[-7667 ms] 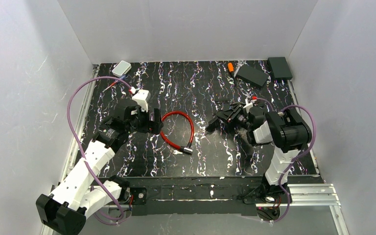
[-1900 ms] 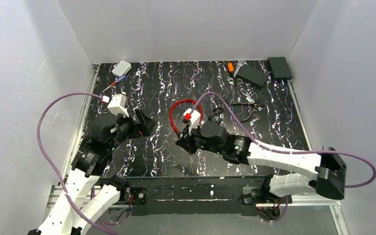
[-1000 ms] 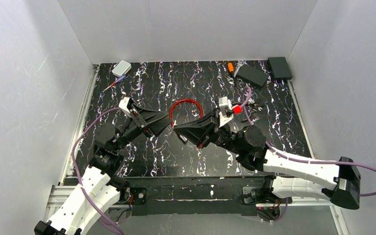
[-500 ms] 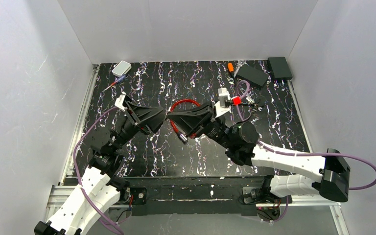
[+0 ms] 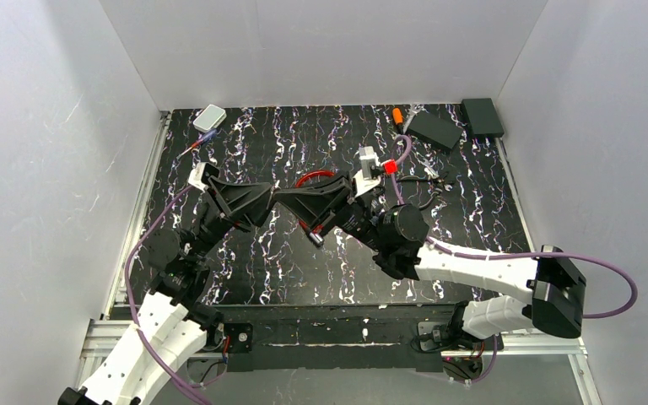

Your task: Unlock with the key

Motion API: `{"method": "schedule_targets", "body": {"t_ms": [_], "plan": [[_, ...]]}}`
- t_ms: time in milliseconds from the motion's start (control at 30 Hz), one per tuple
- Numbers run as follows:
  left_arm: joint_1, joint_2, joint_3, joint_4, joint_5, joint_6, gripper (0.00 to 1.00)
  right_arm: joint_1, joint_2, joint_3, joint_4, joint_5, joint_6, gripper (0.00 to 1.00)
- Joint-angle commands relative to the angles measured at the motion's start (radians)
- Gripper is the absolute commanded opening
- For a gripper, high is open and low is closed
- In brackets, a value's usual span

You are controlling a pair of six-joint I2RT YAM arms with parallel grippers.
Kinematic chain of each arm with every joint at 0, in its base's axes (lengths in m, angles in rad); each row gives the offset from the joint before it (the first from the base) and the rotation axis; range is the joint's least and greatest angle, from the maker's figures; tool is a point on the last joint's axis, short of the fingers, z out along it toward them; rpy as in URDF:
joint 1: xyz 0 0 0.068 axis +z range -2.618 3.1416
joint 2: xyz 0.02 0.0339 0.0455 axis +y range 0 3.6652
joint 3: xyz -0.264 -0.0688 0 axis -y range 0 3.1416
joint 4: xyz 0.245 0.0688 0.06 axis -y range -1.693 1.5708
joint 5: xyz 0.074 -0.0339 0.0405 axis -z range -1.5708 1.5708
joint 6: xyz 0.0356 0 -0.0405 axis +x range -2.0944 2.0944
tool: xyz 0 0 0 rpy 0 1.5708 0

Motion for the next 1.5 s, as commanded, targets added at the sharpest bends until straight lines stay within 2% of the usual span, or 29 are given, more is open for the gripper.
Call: {"method": "schedule_targets", "body": {"t_ms": [0, 133, 300, 467, 633, 867, 900, 933, 1000, 1067, 1300, 1467], "plan": [[-0.003, -0.026, 0.007, 0.046, -0.015, -0.016, 0.31, -0.003, 0.000, 0.054, 0.091, -0.007, 0.003, 0.01], [-0.002, -0.035, 0.006, 0.046, -0.013, -0.016, 0.24, -0.003, 0.003, 0.055, 0.092, -0.007, 0.002, 0.01], [-0.002, -0.038, -0.001, 0.046, -0.014, -0.016, 0.08, -0.003, 0.002, 0.051, 0.096, -0.012, 0.009, 0.01], [-0.001, -0.038, -0.010, 0.044, -0.016, -0.013, 0.00, -0.003, -0.009, 0.047, 0.091, -0.012, 0.008, 0.01], [-0.002, -0.037, -0.013, 0.044, -0.022, 0.013, 0.00, -0.003, -0.041, 0.037, 0.055, -0.044, -0.004, 0.01], [-0.002, 0.004, 0.018, 0.026, 0.026, 0.107, 0.00, -0.003, -0.119, 0.032, -0.094, -0.032, -0.054, 0.01], [-0.001, 0.008, 0.018, 0.026, 0.029, 0.116, 0.02, -0.003, -0.124, 0.031, -0.101, -0.037, -0.055, 0.01], [-0.002, 0.011, 0.018, 0.026, 0.030, 0.124, 0.11, -0.003, -0.129, 0.032, -0.115, -0.039, -0.056, 0.01], [-0.001, 0.012, 0.018, 0.025, 0.027, 0.138, 0.21, -0.003, -0.137, 0.032, -0.129, -0.043, -0.059, 0.01], [-0.001, 0.014, 0.021, 0.024, 0.027, 0.151, 0.23, -0.003, -0.144, 0.031, -0.139, -0.046, -0.062, 0.01], [-0.002, 0.014, 0.025, 0.017, 0.027, 0.163, 0.21, -0.003, -0.159, 0.033, -0.163, -0.051, -0.074, 0.01], [-0.002, 0.013, 0.034, 0.014, 0.039, 0.153, 0.34, -0.003, -0.144, 0.036, -0.149, -0.054, -0.073, 0.01]]}}
